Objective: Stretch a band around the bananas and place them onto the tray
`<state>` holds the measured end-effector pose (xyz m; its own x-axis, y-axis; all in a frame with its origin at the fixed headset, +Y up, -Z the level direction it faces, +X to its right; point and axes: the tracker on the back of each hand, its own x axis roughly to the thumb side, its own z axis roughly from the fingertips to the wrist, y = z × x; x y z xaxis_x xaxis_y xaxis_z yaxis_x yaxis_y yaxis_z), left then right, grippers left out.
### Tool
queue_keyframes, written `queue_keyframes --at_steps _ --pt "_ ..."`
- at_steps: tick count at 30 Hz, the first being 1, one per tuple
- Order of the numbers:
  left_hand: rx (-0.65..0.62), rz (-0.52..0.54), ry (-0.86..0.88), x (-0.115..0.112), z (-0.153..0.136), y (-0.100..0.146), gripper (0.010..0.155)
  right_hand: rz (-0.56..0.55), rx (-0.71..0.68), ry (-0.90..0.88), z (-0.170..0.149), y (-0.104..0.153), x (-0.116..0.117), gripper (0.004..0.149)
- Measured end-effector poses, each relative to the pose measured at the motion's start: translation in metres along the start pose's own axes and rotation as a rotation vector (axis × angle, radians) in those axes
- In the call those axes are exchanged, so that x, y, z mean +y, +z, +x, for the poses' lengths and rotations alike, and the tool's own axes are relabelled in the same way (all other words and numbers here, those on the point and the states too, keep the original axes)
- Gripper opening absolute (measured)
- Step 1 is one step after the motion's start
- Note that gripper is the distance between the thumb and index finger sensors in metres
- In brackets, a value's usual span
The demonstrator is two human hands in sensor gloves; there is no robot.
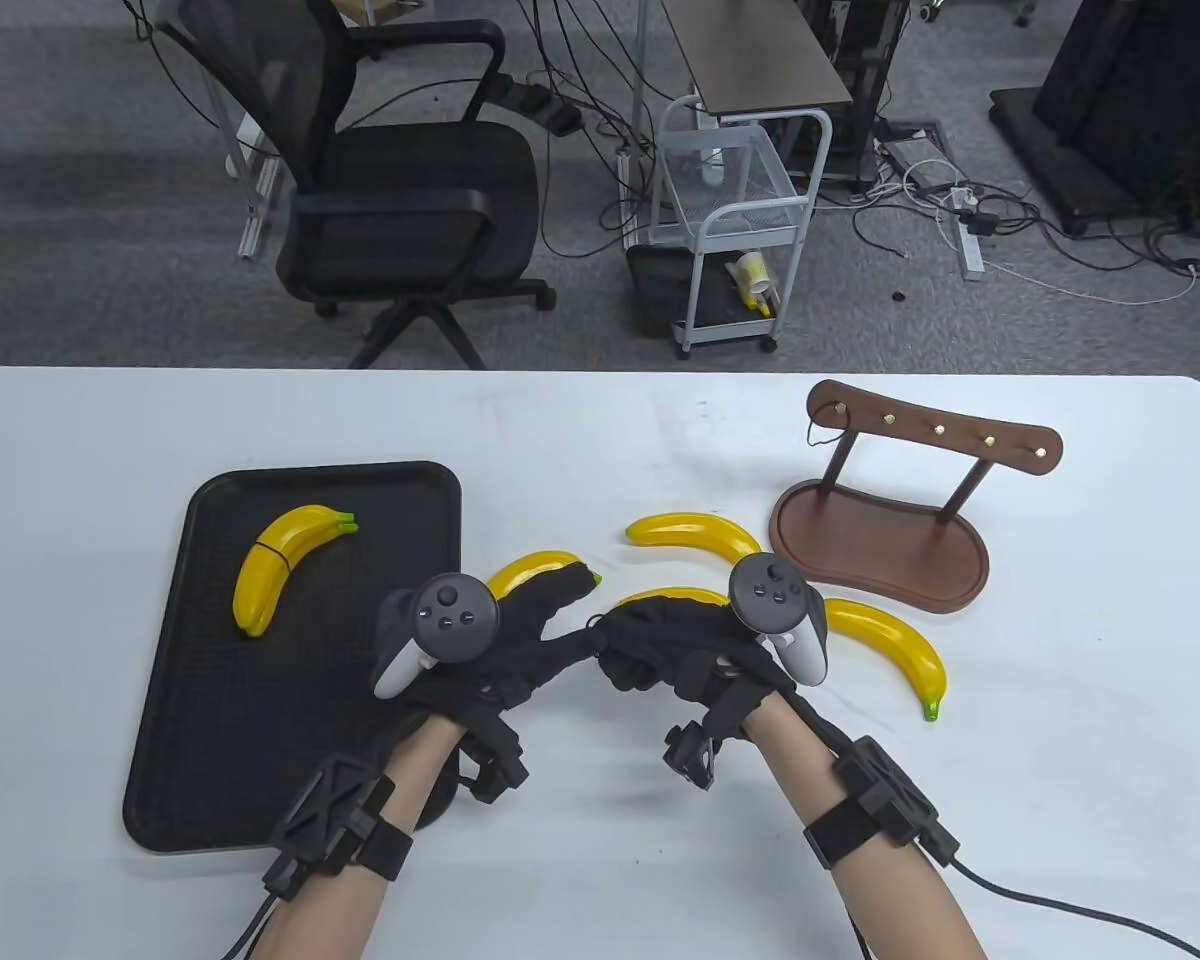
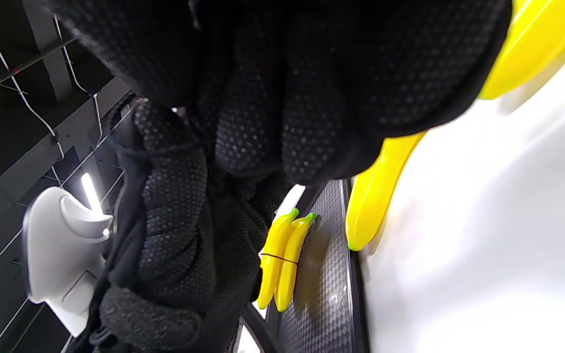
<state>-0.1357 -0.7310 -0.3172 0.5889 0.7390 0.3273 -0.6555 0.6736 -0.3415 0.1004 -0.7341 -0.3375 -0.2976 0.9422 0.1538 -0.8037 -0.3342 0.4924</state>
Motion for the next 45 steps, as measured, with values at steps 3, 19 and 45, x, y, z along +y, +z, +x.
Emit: queue_keyframes --at_steps 3,19,45 --pt "-0.02 -0.007 0.003 0.0 0.0 0.0 0.073 0.011 0.008 -0.021 0.001 0.0 0.001 0.036" --pt "-0.084 -0.022 -0.014 -0.002 0.008 0.0 0.08 0.038 0.016 -0.038 0.002 -0.001 0.01 0.035" --pt "-0.108 -0.036 0.268 0.01 -0.002 0.0 0.072 -0.242 -0.024 0.211 0.015 0.006 -0.014 0.035"
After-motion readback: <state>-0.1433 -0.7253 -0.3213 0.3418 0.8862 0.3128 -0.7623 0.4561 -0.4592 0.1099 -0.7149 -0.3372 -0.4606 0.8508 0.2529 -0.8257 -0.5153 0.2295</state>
